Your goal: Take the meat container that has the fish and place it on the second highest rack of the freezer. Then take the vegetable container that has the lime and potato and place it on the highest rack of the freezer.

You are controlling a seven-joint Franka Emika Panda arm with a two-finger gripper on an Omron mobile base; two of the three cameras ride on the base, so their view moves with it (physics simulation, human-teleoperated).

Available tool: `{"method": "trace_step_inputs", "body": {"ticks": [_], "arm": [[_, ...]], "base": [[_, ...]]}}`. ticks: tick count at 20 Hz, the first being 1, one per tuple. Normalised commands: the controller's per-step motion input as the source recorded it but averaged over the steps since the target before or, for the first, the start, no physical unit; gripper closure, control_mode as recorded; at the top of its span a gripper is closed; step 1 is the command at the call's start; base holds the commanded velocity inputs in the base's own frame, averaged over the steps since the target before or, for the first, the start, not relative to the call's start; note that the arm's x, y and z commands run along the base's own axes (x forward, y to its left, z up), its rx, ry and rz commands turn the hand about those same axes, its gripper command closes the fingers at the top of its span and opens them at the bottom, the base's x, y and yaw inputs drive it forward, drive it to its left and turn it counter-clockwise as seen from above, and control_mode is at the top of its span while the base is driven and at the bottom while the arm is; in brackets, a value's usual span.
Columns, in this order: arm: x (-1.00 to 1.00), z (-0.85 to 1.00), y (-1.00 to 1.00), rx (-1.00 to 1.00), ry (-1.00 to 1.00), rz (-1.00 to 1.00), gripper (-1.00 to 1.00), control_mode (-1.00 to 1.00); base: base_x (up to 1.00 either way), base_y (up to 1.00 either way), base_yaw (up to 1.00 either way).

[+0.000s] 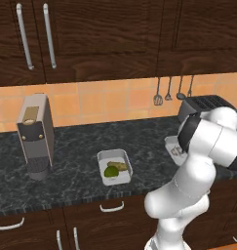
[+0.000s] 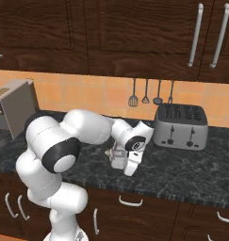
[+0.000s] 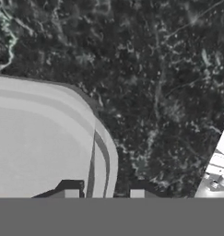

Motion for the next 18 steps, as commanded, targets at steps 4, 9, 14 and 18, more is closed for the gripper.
{"method": "trace_step_inputs", "body": {"ticks": [4, 9, 14, 18], "arm": [[-0.54, 0.26, 0.16, 0.0, -0.19, 0.0, 1.0, -1.0], [-0.55, 0.65, 0.25, 0.0, -0.35, 0.0, 1.0, -1.0], [-0.36, 0.83, 0.45, 0.0, -0.3, 0.0, 1.0, -1.0], [-0.4, 0.71, 0.52, 0.0, -0.16, 0.0, 1.0, -1.0]], "base": [[0.0, 0.0, 0.0], [0.0, 0.0, 0.0], [0.0, 0.0, 0.0], [0.0, 0.0, 0.0]]}}
